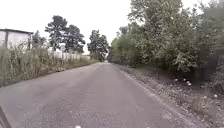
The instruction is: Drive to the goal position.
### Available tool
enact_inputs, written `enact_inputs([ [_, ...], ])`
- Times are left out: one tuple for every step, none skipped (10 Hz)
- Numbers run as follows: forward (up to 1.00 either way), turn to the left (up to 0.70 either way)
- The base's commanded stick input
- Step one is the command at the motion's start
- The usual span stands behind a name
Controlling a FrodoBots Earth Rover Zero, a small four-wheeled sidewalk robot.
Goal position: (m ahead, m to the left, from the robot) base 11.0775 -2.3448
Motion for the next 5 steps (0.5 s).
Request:
enact_inputs([
  [0.07, 0.00],
  [0.07, 0.00],
  [0.07, 0.00],
  [0.07, 0.00],
  [0.07, 0.00],
])
